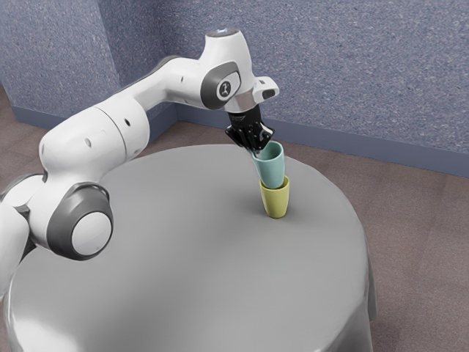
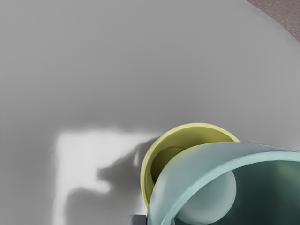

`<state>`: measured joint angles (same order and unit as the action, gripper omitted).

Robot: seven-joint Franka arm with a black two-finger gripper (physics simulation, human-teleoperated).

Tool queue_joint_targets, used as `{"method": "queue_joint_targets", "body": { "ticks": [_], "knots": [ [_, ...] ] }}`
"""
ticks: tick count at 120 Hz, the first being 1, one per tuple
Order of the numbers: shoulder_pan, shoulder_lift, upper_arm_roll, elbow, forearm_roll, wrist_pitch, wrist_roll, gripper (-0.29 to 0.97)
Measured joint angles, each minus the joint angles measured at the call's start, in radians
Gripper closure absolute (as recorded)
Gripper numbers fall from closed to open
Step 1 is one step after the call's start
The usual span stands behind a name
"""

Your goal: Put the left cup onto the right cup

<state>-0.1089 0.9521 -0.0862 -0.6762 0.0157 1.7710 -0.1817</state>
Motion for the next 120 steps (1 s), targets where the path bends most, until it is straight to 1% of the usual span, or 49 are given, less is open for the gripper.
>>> {"method": "queue_joint_targets", "body": {
  "ticks": [120],
  "knots": [
    [0.0, 0.029, 0.0, -0.001, 0.002, 0.012, -0.001, 0.79]
  ]
}}
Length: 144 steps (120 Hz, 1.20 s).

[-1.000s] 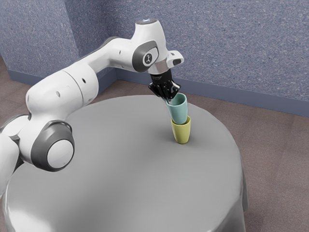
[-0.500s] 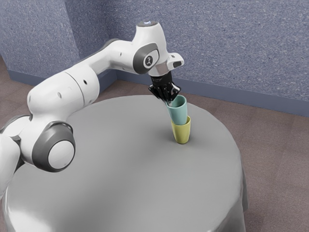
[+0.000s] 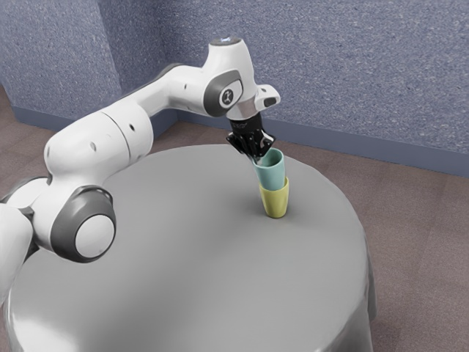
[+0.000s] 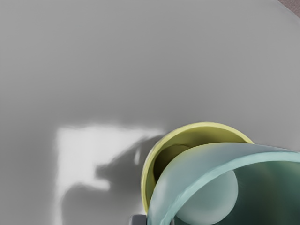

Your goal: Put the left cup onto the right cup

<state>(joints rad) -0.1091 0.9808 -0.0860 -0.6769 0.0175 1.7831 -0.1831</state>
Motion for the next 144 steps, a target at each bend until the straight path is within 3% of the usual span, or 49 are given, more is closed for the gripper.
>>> {"method": "queue_joint_targets", "body": {
  "ticks": [45, 107, 144],
  "knots": [
    [-0.001, 0.002, 0.0, -0.008, -0.001, 0.012, 0.001, 0.76],
    [-0.003, -0.001, -0.001, -0.009, -0.007, 0.015, 0.008, 0.21],
    [-0.008, -0.037, 0.0, -0.027, -0.01, 0.012, 0.01, 0.07]
  ]
}}
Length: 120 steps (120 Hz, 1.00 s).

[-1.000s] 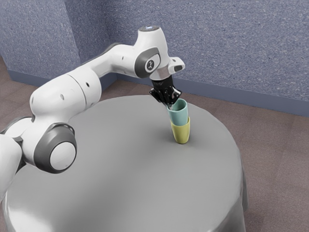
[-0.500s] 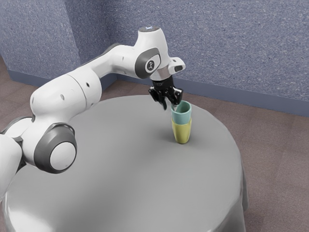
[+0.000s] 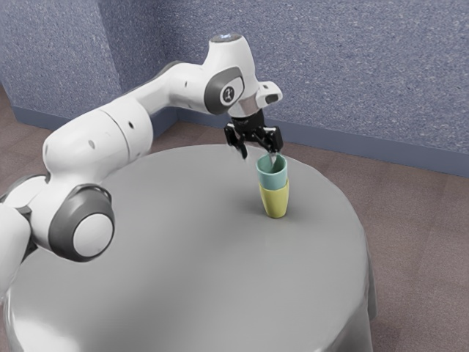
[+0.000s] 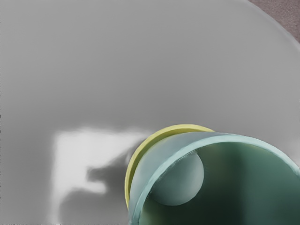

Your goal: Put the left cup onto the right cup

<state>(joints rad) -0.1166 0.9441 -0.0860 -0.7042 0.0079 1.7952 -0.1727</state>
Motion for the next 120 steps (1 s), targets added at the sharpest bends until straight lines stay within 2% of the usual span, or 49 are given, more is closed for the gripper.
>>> {"method": "queue_joint_targets", "body": {
  "ticks": [53, 120],
  "knots": [
    [0.002, -0.133, 0.007, -0.112, 0.001, -0.013, 0.003, 0.03],
    [0.031, -0.41, 0.02, -0.336, 0.008, -0.065, 0.01, 0.02]
  ]
}}
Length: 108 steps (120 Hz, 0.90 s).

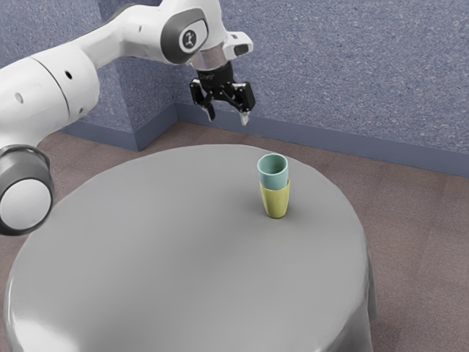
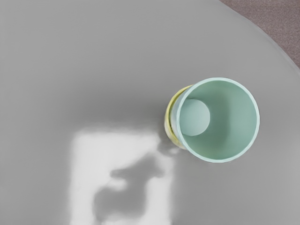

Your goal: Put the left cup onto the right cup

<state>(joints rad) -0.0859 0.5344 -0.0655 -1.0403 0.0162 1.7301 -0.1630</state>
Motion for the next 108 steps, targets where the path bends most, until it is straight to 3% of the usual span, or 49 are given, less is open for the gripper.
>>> {"method": "queue_joint_targets", "body": {
  "ticks": [59, 108],
  "knots": [
    [0.046, -0.288, 0.047, -0.264, -0.001, -0.077, 0.042, 0.02],
    [0.05, -0.41, 0.082, -0.347, 0.0, -0.155, 0.095, 0.02]
  ]
}}
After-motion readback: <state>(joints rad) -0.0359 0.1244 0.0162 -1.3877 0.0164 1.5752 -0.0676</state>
